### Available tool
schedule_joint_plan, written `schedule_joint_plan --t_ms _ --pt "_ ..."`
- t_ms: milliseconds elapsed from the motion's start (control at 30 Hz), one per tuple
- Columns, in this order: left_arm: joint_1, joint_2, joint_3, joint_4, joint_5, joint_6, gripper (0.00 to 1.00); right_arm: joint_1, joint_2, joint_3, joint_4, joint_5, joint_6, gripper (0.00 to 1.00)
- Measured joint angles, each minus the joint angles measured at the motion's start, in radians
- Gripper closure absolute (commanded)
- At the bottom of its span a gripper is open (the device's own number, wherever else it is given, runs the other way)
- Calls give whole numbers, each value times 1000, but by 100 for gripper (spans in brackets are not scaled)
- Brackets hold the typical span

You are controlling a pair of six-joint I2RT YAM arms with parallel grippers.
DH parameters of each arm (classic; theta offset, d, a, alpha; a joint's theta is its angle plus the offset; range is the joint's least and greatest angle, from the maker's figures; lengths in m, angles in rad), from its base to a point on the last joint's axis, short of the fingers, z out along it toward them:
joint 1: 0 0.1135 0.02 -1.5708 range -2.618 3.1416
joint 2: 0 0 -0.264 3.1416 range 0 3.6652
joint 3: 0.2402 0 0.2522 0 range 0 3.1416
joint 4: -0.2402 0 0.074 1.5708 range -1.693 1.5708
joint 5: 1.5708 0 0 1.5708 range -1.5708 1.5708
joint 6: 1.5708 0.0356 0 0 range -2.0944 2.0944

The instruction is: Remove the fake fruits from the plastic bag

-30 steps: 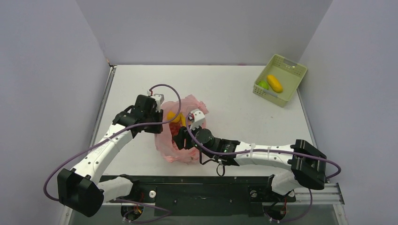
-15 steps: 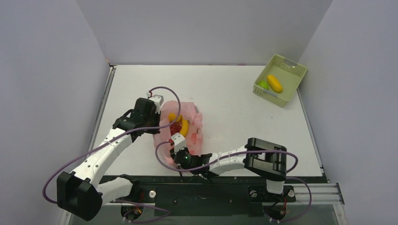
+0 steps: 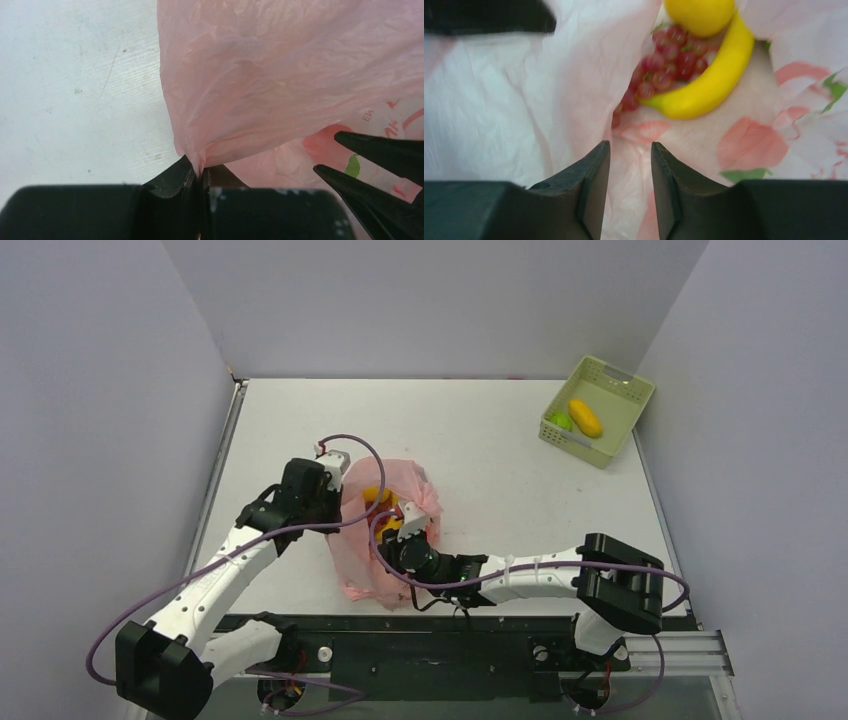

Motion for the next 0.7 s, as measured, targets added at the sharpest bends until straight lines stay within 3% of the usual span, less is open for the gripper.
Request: schedule_joint_plan --t_ms 167,367,567,700 --pt "1 -45 -7 38 37 11 100 -60 -18 17 21 -11 -3 66" --pt "2 -65 -16 69 78 23 100 -119 71 82 18 -33 -3 65" --pt "8 -64 -23 85 125 26 100 -145 145 165 -58 68 69 52" --pt "9 -63 -23 97 154 26 100 -147 177 213 -105 145 129 50"
